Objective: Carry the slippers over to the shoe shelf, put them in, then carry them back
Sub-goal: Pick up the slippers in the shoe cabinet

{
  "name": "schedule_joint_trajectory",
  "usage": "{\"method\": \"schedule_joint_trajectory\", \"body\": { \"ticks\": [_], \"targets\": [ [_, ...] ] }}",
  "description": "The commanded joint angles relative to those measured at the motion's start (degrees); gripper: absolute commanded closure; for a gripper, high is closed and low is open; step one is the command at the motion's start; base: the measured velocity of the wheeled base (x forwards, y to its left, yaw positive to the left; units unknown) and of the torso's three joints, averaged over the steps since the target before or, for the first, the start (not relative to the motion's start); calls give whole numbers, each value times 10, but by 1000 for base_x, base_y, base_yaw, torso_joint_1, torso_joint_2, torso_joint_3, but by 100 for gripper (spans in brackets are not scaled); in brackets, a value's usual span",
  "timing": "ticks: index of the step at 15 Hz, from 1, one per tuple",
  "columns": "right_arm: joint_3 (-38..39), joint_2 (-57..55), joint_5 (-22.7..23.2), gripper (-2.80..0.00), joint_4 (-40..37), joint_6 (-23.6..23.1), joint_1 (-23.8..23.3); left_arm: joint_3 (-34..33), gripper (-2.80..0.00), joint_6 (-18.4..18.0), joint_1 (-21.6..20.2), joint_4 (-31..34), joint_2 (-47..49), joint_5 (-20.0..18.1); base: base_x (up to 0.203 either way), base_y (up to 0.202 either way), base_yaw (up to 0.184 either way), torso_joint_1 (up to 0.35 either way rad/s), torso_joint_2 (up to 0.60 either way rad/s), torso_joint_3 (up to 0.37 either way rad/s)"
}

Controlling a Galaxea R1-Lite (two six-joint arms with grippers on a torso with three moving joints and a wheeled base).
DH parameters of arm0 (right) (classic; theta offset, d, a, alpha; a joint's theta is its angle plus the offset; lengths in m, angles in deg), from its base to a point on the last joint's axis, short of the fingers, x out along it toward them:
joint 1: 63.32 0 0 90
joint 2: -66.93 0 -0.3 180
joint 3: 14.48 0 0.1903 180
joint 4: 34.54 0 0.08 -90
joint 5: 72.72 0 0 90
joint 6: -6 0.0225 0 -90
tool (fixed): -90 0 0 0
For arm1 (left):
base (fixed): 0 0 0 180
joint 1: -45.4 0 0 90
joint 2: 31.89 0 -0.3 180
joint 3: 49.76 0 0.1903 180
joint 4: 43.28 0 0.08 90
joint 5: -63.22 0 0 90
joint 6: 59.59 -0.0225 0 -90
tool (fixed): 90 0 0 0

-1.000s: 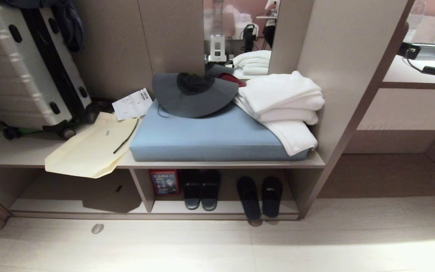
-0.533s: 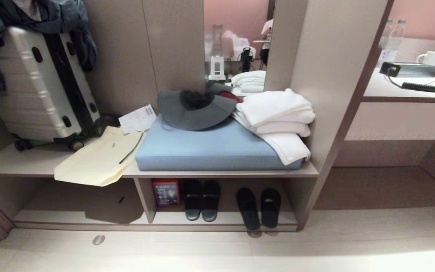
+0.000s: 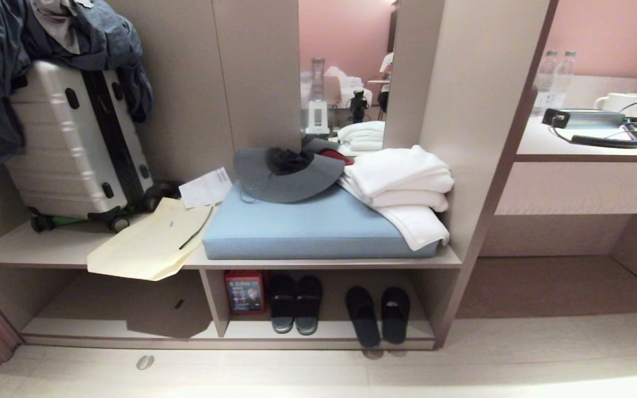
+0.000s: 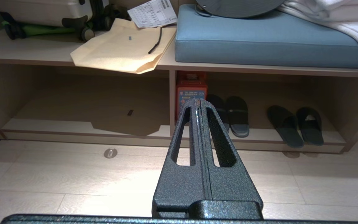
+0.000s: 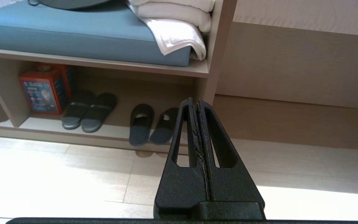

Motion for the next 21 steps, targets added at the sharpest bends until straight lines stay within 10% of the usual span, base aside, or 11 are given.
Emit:
{"method": "schedule_joint_trajectory", "body": {
  "ticks": [1, 21],
  "targets": [
    [0, 0, 0, 0, 0, 0, 0, 0, 0, 1, 0, 0, -1, 0, 0, 0, 0, 0, 0, 0],
    [0, -1, -1, 0, 0, 0, 0, 0, 0, 1, 0, -1, 0, 0, 0, 0, 0, 0, 0, 0]
  ]
}}
